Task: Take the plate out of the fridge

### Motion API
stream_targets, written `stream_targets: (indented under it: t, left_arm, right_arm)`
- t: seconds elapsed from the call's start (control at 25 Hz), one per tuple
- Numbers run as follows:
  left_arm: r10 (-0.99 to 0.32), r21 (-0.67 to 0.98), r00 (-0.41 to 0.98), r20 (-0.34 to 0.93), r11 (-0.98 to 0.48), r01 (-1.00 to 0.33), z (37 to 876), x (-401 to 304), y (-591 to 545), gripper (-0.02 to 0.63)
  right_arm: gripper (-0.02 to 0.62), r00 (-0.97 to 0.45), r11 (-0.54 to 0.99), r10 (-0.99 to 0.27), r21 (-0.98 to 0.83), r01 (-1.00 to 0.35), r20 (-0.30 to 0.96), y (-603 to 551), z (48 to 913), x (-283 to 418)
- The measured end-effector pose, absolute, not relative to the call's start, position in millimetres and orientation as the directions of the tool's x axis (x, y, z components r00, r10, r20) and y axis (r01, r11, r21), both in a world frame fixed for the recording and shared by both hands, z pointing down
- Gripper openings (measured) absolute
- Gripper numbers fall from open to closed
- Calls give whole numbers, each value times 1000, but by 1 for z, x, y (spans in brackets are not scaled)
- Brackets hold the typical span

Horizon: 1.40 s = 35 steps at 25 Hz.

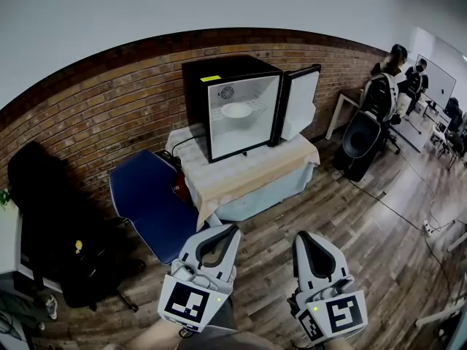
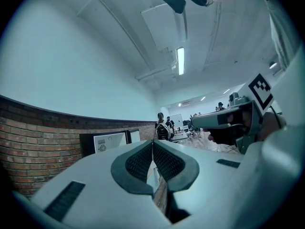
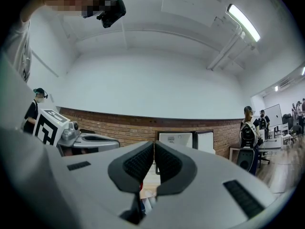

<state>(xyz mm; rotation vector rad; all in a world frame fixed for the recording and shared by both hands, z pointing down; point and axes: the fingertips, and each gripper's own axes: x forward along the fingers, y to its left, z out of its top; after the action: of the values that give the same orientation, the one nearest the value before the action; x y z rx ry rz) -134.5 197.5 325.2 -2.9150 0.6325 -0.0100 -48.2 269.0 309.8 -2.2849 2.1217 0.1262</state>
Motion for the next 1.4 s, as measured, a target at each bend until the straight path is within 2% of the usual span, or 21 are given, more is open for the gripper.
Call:
stream_targets:
  t: [0.76, 1.4]
  left_arm:
    - [-418, -130, 908, 36, -903, -411, 350, -58, 38, 21]
    - [-393, -81, 916, 85, -918, -387, 348, 30, -151, 21]
  right_arm:
    - [31, 96, -96, -995, 23, -995, -11, 117, 330, 41]
    - [31, 77, -75, -994, 29, -997, 72, -88, 326, 125]
